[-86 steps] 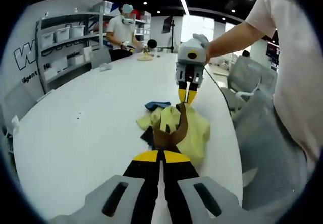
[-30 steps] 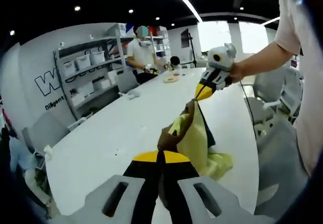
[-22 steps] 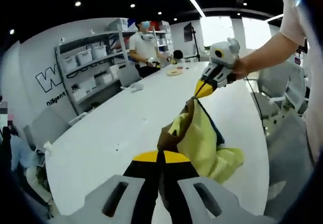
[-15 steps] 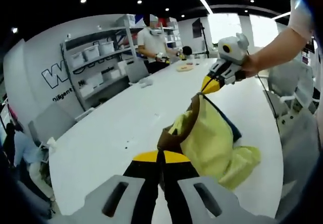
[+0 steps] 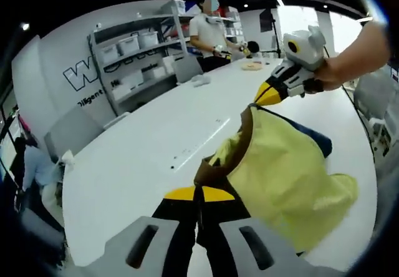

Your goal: Fold the garment on the visible template until the final outline fits inside the template.

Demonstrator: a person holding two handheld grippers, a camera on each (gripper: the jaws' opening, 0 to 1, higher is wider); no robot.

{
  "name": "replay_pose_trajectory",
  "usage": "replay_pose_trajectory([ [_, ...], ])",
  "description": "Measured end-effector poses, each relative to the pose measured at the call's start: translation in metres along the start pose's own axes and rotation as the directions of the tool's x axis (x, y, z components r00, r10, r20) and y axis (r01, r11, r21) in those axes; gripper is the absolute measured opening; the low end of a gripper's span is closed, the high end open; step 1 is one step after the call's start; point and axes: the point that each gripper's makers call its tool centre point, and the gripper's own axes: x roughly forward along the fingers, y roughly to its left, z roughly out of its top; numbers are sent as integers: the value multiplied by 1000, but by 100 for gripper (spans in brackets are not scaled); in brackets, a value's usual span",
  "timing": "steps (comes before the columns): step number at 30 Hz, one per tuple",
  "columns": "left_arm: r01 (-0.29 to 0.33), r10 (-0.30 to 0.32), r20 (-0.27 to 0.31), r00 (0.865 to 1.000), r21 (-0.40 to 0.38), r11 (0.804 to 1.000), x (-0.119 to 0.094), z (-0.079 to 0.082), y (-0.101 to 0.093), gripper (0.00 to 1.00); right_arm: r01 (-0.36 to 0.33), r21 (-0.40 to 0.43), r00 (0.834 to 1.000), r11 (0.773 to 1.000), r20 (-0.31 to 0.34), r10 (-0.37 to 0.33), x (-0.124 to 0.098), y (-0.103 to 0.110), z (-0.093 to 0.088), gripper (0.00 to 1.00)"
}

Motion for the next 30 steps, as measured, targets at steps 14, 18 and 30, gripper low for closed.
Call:
replay_pose_trajectory([
  [14,-7,-3,-106,994,-92,996,30,-27,3,4,25,76,994,997,-108,-17,32,-4,-38,0],
  [18,-30,18,-102,995,-113,993,17,-35,9,15,45,101,992,994,-119,-32,20,-5,-44,8],
  [30,-1,-8,-41,999,-202,979,-41,-48,-23,15,1,121,997,993,-72,8,-47,35,-50,10],
])
